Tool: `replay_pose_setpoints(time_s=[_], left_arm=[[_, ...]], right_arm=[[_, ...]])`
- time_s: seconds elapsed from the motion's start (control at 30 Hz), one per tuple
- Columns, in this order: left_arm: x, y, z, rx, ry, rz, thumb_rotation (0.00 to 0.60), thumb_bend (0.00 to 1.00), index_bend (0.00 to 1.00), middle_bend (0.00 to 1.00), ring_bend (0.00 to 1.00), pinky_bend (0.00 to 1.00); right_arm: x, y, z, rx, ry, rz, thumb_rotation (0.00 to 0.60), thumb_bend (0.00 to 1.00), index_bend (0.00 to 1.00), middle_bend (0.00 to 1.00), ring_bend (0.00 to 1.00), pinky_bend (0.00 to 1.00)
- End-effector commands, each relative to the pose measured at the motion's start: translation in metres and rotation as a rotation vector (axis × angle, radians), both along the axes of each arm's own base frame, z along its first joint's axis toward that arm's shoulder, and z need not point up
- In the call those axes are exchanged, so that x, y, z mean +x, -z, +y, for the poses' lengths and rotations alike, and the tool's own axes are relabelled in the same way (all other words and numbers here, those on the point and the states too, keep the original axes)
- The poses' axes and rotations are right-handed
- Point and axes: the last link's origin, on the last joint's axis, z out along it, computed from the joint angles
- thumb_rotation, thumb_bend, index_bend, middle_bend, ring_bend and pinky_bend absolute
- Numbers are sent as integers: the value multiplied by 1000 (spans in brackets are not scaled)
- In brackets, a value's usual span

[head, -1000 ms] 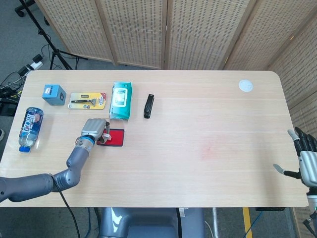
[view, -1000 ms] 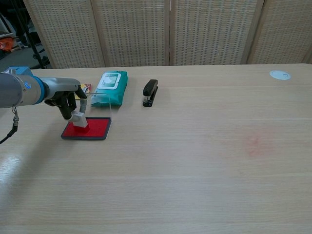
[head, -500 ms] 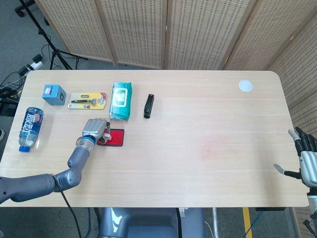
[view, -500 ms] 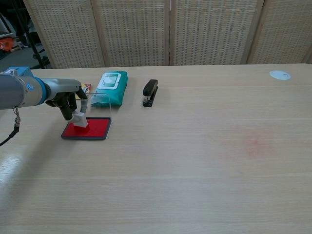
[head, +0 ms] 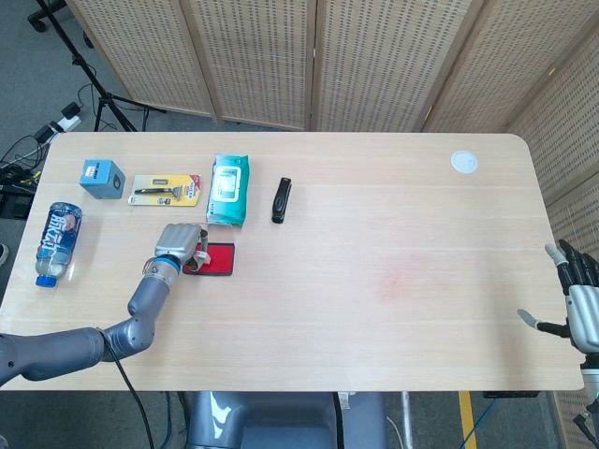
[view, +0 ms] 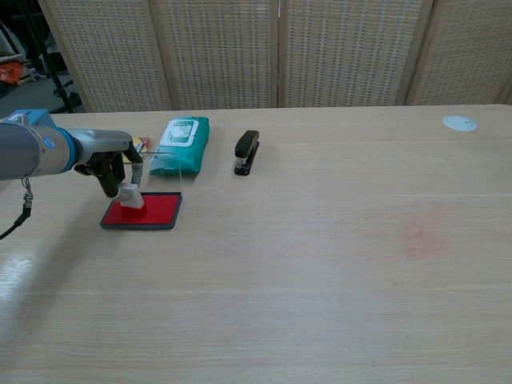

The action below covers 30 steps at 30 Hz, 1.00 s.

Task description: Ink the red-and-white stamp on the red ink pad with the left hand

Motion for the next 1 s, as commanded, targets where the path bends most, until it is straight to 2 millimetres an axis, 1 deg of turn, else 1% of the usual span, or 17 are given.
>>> replay_pose_setpoints(time_s=[0.03, 0.37, 1.0], left_arm=[[-1, -1, 0, 0, -4, -4, 600, 413, 631, 912, 976, 949], [1, -6, -4, 5, 20, 5, 600, 412, 635, 912, 976, 949], [0, -2, -1, 9, 0, 6, 600, 413, 639, 912, 976, 949]], right_arm=[[0, 0, 0, 1, 0, 1, 600, 0, 0, 0, 0, 0], [0, 0, 0, 1, -1, -1, 600, 0, 0, 0, 0, 0], [0, 0, 0, 1, 0, -3, 600, 0, 0, 0, 0, 0]])
